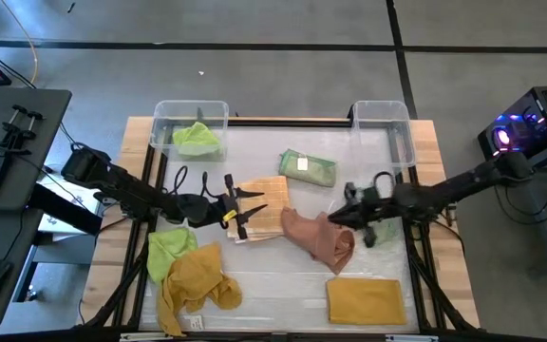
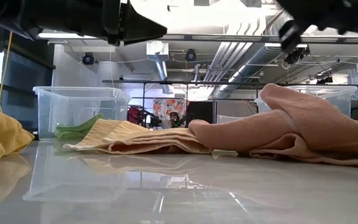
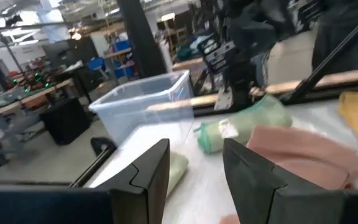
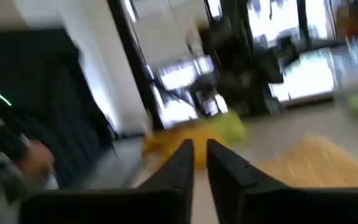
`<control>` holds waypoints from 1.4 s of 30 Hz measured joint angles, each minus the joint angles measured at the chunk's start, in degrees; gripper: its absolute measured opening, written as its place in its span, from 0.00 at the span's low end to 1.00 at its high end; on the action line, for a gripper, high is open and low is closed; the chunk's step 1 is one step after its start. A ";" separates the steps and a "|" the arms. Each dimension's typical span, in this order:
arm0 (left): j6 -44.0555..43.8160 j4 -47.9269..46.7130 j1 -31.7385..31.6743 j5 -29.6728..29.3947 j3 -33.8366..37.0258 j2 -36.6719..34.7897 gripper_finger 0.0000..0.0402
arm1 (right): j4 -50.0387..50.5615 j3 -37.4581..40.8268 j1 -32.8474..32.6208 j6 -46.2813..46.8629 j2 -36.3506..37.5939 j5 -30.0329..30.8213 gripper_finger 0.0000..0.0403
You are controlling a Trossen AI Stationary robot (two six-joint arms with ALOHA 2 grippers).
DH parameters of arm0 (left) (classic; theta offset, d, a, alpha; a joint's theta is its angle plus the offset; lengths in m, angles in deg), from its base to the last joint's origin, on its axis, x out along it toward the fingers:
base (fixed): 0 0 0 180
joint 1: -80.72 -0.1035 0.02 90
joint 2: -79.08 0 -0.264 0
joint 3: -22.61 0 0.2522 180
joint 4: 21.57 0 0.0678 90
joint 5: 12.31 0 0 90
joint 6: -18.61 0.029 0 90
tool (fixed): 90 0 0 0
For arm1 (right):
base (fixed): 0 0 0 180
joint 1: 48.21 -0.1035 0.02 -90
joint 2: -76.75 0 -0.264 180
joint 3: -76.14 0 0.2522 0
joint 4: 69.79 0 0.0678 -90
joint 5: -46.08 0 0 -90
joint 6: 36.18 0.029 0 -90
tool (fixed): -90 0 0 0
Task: Sort towels by color in basket
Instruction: Put the brown kitchen towel into the right transparent bin
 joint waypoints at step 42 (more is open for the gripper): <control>-6.34 -11.26 1.05 -4.09 0.00 -1.36 0.34 | 32.94 -12.78 -9.60 20.00 -35.44 26.50 0.14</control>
